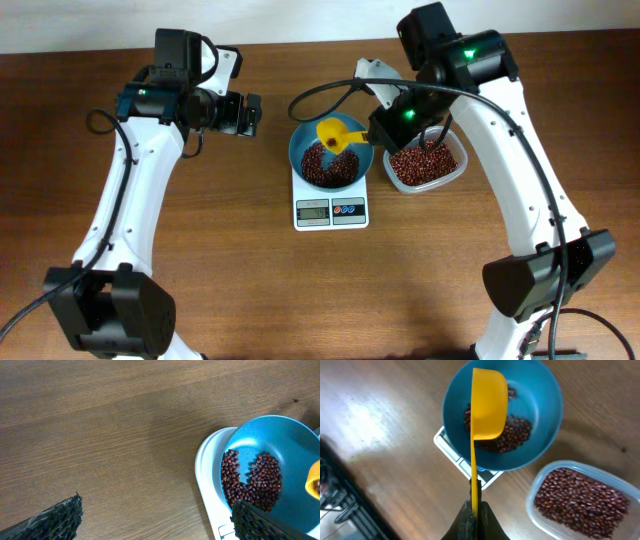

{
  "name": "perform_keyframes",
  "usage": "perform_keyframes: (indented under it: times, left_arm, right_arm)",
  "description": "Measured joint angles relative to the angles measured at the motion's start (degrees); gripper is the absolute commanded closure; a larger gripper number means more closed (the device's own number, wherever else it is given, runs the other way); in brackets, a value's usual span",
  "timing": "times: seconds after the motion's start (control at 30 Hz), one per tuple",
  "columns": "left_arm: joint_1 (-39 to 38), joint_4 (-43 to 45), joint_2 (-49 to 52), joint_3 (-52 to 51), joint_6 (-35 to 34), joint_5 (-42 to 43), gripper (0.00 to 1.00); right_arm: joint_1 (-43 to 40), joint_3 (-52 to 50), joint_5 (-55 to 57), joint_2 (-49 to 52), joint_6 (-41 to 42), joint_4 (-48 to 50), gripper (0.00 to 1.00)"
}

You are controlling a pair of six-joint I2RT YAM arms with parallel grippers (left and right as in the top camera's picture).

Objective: Scoop item into bowl and weigh 50g on scale

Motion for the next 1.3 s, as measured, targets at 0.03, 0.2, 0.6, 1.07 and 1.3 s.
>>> perform_keyframes:
  times: [0.03, 0.2, 0.6, 1.07, 1.3]
  left_arm:
    - [0.00, 0.00, 0.00, 0.00, 0.00, 0.00, 0.01]
    - [0.00, 0.00, 0.00, 0.00, 0.00, 0.00, 0.01]
    - [0.00, 0.00, 0.00, 0.00, 0.00, 0.00, 0.01]
    - [0.00, 0.00, 0.00, 0.00, 0.00, 0.00, 0.01]
    - [0.00, 0.00, 0.00, 0.00, 0.00, 0.00, 0.01]
  right_arm:
    - [0.00, 0.00, 0.09, 0.00, 0.13, 0.31, 0.96]
    - [0.61, 0.22, 0.96, 0.00, 0.33, 1.14, 0.96]
    - [1.14, 0.33, 4.68, 0.00, 0.13, 1.55, 0.96]
    - [5.20, 0.66, 13.70, 0.00, 0.11, 2.40, 0.96]
    - [5.20, 0.66, 14.69, 0.00, 0.13, 2.40, 0.96]
